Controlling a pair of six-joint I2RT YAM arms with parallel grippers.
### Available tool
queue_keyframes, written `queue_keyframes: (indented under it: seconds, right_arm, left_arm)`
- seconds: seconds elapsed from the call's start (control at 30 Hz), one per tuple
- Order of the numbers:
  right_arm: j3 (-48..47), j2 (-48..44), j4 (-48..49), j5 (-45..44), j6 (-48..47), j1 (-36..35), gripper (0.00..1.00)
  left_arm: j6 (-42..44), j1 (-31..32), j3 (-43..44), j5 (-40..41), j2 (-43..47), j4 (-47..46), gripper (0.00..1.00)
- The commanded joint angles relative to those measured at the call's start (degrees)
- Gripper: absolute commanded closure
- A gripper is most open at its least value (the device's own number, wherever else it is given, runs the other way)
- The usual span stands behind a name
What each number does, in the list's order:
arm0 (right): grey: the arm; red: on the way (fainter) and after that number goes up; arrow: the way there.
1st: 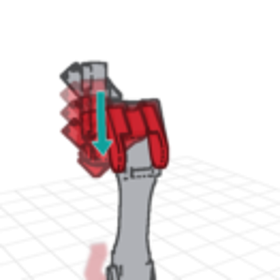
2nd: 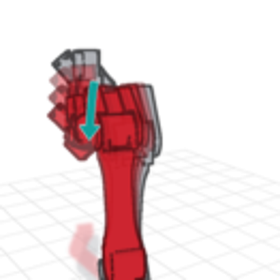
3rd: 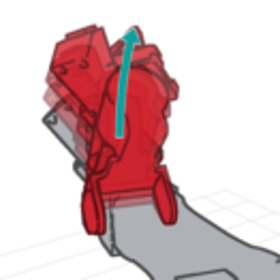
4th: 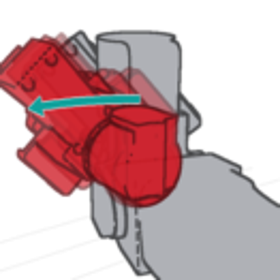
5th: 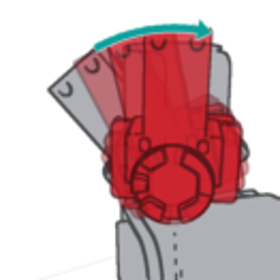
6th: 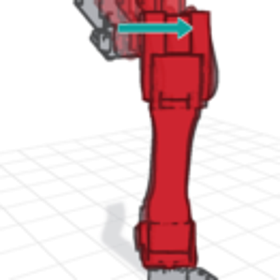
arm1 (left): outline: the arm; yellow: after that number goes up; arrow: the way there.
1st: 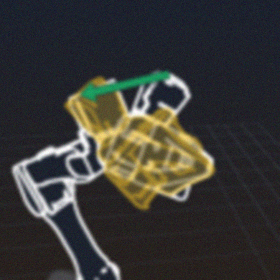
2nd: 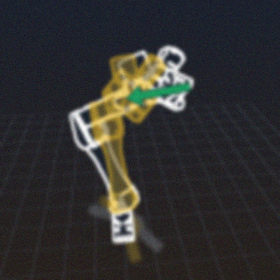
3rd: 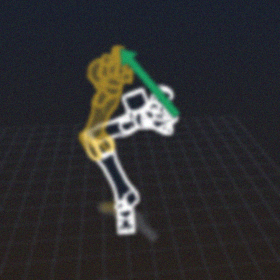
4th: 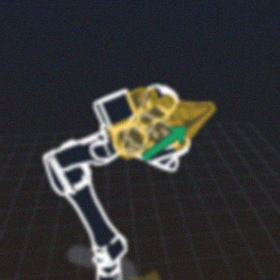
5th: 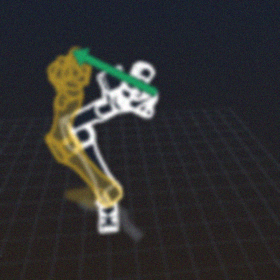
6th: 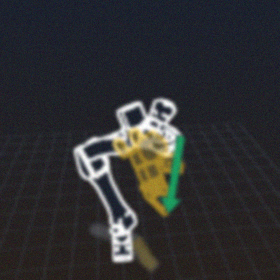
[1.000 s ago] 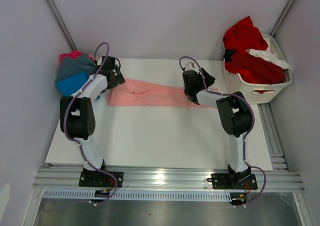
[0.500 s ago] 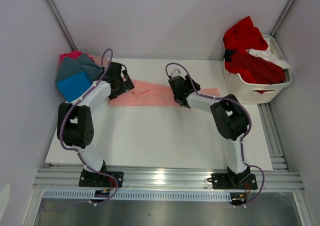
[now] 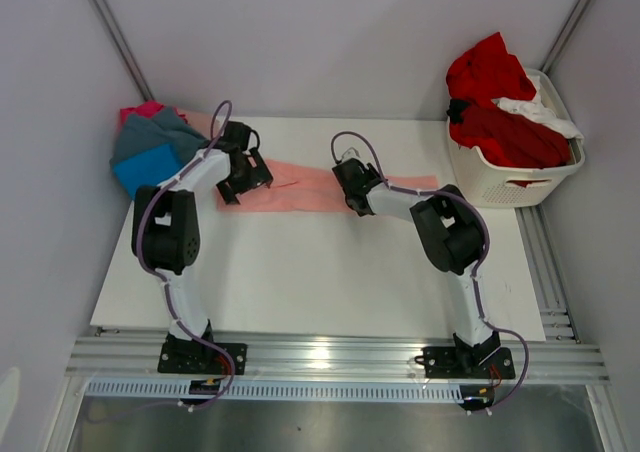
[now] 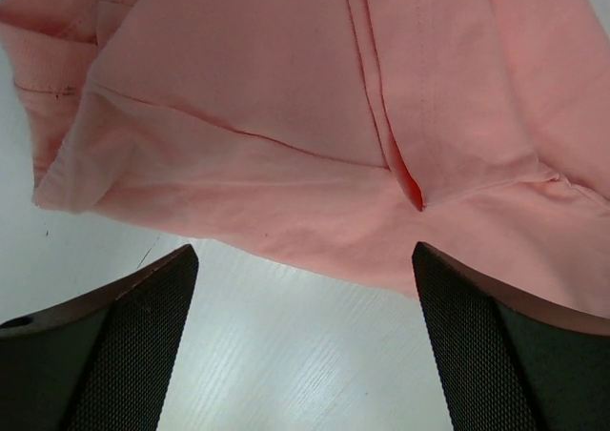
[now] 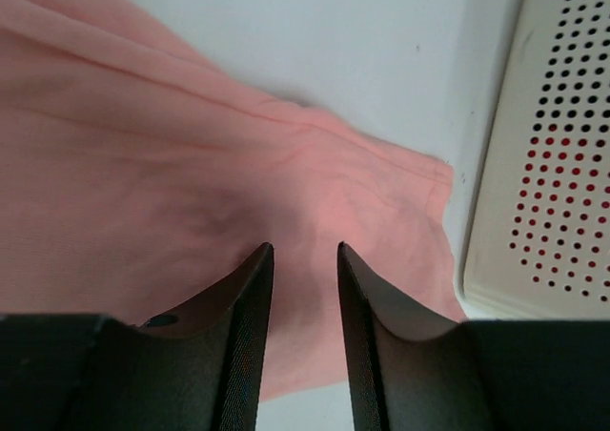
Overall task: Fold and stack the t-shirts
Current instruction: Fold the other side of the tshirt into a rectangle
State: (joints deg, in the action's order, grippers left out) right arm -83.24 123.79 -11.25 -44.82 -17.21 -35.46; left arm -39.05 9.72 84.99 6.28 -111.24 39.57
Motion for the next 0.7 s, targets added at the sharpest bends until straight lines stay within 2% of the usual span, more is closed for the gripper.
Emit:
queue_keyframes:
  seconds: [0.0, 0.03, 0.07, 0.13, 0.3, 0.4, 0.43, 0.53, 0.67]
  right_arm:
    - [-3.50, 1.37, -3.08, 1.31, 2.97, -0.40, 0.63]
    - [-3.94, 1.63, -3.43, 1.31, 3.50, -0.31, 0.63]
    - [-4.03, 1.72, -3.78, 1.49, 3.85, -0.40, 0.62]
    - [-4.03, 1.55, -4.13, 1.57, 4.38, -0.31, 0.61]
    - [-4.73, 0.58, -6.15, 1.75, 6.57, -0.13, 0.57]
    - [-5.26, 0.14, -7.21, 2.37, 7.72, -0.13, 0.56]
    - [-5.35, 0.05, -7.47, 2.63, 7.89, -0.13, 0.56]
    - [-5.26, -0.48, -8.00, 3.51, 8.86, -0.13, 0.55]
    - [-5.00, -1.44, -8.71, 5.00, 9.92, -0.04, 0.55]
  left_arm:
    - [-1.73, -1.71, 3.51, -2.76, -1.61, 3.05, 0.03]
    - [-2.17, -2.41, 3.69, -4.51, -2.13, 3.23, 0.05]
    - [-2.26, -3.64, 3.78, -5.31, -2.57, 3.49, 0.12]
    - [-2.52, -5.05, 3.60, -7.58, -2.67, 3.75, 0.11]
    - [-1.03, -9.18, 6.58, -6.72, -5.11, 8.66, 0.12]
    - [0.46, -9.54, 9.40, -4.63, -6.53, 11.75, 0.17]
    - [0.90, -9.54, 9.40, -4.70, -6.62, 11.50, 0.21]
    - [1.52, -9.54, 8.61, -5.58, -6.79, 10.53, 0.26]
    - [2.92, -9.54, 8.35, -3.21, -7.15, 10.79, 0.26]
